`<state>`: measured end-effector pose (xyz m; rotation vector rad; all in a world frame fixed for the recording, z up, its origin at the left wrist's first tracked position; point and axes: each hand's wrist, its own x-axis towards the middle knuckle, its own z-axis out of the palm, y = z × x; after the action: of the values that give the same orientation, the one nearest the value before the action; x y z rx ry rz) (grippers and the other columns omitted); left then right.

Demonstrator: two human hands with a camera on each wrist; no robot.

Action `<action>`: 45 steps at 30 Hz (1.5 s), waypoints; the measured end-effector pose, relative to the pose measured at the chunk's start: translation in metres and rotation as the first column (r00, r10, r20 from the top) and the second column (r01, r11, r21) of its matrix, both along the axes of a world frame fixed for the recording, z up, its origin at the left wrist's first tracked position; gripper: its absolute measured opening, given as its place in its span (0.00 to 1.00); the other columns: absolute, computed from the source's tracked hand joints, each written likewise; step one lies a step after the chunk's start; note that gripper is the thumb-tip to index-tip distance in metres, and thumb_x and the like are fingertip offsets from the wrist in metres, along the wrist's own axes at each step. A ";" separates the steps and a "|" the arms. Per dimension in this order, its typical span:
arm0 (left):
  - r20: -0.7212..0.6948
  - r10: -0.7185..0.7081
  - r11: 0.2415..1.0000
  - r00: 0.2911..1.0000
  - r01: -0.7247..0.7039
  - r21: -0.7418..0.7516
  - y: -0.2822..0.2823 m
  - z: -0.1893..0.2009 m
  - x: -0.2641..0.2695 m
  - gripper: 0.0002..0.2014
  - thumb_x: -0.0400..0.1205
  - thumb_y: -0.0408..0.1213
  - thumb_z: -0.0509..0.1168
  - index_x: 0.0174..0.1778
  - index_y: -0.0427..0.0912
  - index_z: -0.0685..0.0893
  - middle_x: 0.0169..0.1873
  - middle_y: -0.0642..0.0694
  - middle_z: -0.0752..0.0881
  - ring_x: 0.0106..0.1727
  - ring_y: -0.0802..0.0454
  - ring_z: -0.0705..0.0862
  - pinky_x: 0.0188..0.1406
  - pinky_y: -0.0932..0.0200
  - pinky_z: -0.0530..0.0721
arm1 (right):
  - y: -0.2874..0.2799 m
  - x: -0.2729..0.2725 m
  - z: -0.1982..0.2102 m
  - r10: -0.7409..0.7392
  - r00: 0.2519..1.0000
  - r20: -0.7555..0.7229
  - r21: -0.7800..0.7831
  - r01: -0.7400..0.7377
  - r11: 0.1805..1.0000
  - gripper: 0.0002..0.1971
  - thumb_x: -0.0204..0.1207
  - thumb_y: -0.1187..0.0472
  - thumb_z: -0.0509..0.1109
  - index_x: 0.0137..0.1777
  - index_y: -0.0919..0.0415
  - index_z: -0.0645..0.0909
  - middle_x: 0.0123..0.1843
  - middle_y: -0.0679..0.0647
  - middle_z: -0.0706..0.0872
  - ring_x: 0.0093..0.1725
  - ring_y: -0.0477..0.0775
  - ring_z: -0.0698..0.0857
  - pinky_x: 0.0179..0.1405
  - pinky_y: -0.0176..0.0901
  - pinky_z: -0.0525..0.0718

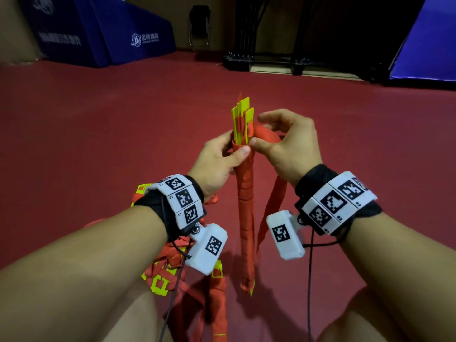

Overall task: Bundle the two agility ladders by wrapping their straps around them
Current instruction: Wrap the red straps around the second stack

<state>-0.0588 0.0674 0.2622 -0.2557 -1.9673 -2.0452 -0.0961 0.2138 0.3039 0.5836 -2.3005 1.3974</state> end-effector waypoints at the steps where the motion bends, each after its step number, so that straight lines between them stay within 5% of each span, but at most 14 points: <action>1: -0.019 0.008 1.000 1.000 -0.008 -0.016 0.000 0.000 0.000 0.12 0.79 0.38 0.68 0.59 0.48 0.84 0.44 0.43 0.83 0.42 0.50 0.80 0.32 0.63 0.77 | -0.001 0.001 0.000 0.009 1.000 -0.009 -0.001 -0.009 1.000 0.18 0.64 0.60 0.84 0.55 0.51 0.88 0.45 0.41 0.89 0.49 0.40 0.87 0.57 0.47 0.87; 6: -0.067 0.066 0.997 0.996 -0.069 -0.042 -0.006 0.001 -0.001 0.12 0.82 0.26 0.72 0.58 0.44 0.83 0.44 0.52 0.87 0.38 0.67 0.84 0.34 0.70 0.80 | -0.003 0.007 0.004 0.076 0.997 -0.020 -0.050 -0.077 0.996 0.16 0.65 0.63 0.77 0.54 0.53 0.89 0.47 0.42 0.91 0.49 0.38 0.88 0.55 0.44 0.88; 11: -0.074 0.179 0.979 0.981 -0.185 -0.082 -0.010 0.001 0.000 0.15 0.71 0.32 0.81 0.48 0.53 0.89 0.39 0.59 0.89 0.42 0.68 0.84 0.42 0.72 0.78 | -0.008 0.015 0.004 0.102 0.994 -0.046 -0.004 -0.102 0.995 0.19 0.64 0.52 0.86 0.55 0.53 0.89 0.48 0.41 0.91 0.51 0.36 0.87 0.55 0.34 0.83; 17: -0.103 0.245 0.960 0.964 -0.256 -0.116 -0.008 0.006 0.002 0.21 0.59 0.49 0.83 0.48 0.53 0.92 0.40 0.49 0.93 0.39 0.59 0.85 0.42 0.55 0.84 | -0.012 0.017 0.006 0.076 0.994 -0.084 0.040 -0.073 0.997 0.20 0.66 0.53 0.86 0.57 0.53 0.88 0.47 0.42 0.90 0.50 0.40 0.88 0.59 0.47 0.86; 20: -0.109 0.211 0.966 0.971 -0.225 -0.128 -0.006 0.007 0.003 0.22 0.60 0.48 0.84 0.50 0.53 0.90 0.42 0.53 0.92 0.41 0.59 0.87 0.43 0.56 0.86 | -0.012 0.015 0.004 0.078 0.995 -0.059 0.012 -0.077 0.997 0.18 0.67 0.56 0.85 0.56 0.53 0.88 0.48 0.43 0.91 0.50 0.39 0.89 0.59 0.51 0.88; 23: -0.085 0.188 0.966 0.978 -0.200 -0.162 -0.003 0.004 0.003 0.26 0.63 0.50 0.80 0.58 0.51 0.87 0.49 0.47 0.93 0.49 0.51 0.90 0.54 0.42 0.89 | -0.012 0.010 0.001 0.054 0.998 -0.028 -0.030 -0.055 0.998 0.16 0.68 0.57 0.85 0.55 0.54 0.89 0.48 0.45 0.92 0.51 0.40 0.90 0.58 0.49 0.89; 27: -0.012 0.114 0.991 0.993 -0.114 -0.068 -0.002 0.008 0.003 0.15 0.70 0.44 0.73 0.53 0.49 0.88 0.47 0.39 0.90 0.49 0.47 0.84 0.58 0.41 0.83 | -0.007 0.000 -0.002 -0.035 0.999 0.017 -0.066 0.036 0.997 0.14 0.67 0.57 0.85 0.52 0.53 0.90 0.45 0.43 0.91 0.50 0.39 0.90 0.61 0.49 0.87; 31: 0.011 0.069 0.995 0.998 -0.068 -0.077 -0.003 0.006 0.006 0.13 0.79 0.37 0.66 0.51 0.57 0.92 0.47 0.52 0.92 0.52 0.54 0.86 0.67 0.43 0.83 | -0.001 -0.003 -0.001 -0.133 0.991 0.018 -0.054 0.134 0.990 0.11 0.65 0.52 0.86 0.44 0.49 0.89 0.39 0.40 0.88 0.46 0.44 0.88 0.57 0.50 0.86; 34: -0.005 0.072 0.989 0.997 -0.072 -0.130 -0.005 0.002 0.007 0.12 0.80 0.38 0.68 0.52 0.61 0.92 0.48 0.51 0.93 0.53 0.52 0.87 0.68 0.36 0.85 | -0.005 -0.001 0.000 -0.147 0.989 0.000 -0.031 0.147 0.989 0.08 0.68 0.53 0.84 0.42 0.48 0.88 0.40 0.40 0.88 0.49 0.46 0.88 0.60 0.53 0.85; 36: -0.026 0.117 0.984 0.993 -0.119 -0.130 -0.005 0.001 0.005 0.13 0.81 0.34 0.72 0.51 0.60 0.92 0.45 0.52 0.94 0.49 0.55 0.89 0.60 0.41 0.89 | -0.007 0.001 0.000 -0.135 0.991 -0.001 -0.012 0.135 0.991 0.05 0.70 0.54 0.82 0.43 0.49 0.89 0.40 0.40 0.89 0.49 0.44 0.89 0.62 0.52 0.85; 39: -0.004 0.197 0.980 0.980 -0.197 -0.008 -0.008 0.004 0.004 0.22 0.75 0.23 0.78 0.55 0.55 0.87 0.39 0.57 0.92 0.41 0.64 0.90 0.45 0.61 0.89 | -0.010 0.009 0.000 -0.063 0.998 0.012 -0.017 0.063 0.998 0.09 0.70 0.50 0.81 0.48 0.51 0.91 0.44 0.42 0.92 0.49 0.41 0.89 0.60 0.47 0.86; 42: -0.020 0.270 0.963 0.963 -0.270 -0.008 -0.013 0.004 0.004 0.23 0.69 0.26 0.83 0.52 0.55 0.88 0.46 0.50 0.92 0.40 0.66 0.88 0.47 0.67 0.85 | -0.014 0.015 -0.001 0.031 0.999 0.028 0.000 -0.031 1.000 0.20 0.66 0.43 0.83 0.54 0.53 0.91 0.48 0.44 0.93 0.51 0.39 0.89 0.59 0.41 0.86; 45: -0.044 0.265 0.962 0.963 -0.267 -0.054 -0.011 0.003 0.003 0.24 0.63 0.28 0.86 0.52 0.51 0.90 0.47 0.41 0.92 0.39 0.62 0.86 0.46 0.66 0.84 | -0.016 0.015 -0.002 0.067 0.998 0.021 0.030 -0.068 0.997 0.21 0.63 0.43 0.84 0.53 0.51 0.91 0.47 0.42 0.93 0.52 0.42 0.89 0.59 0.47 0.87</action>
<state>-0.0555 0.0562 0.2655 -0.0362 -1.9251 -1.8025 -0.0808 0.1976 0.3021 0.6648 -2.3423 1.4069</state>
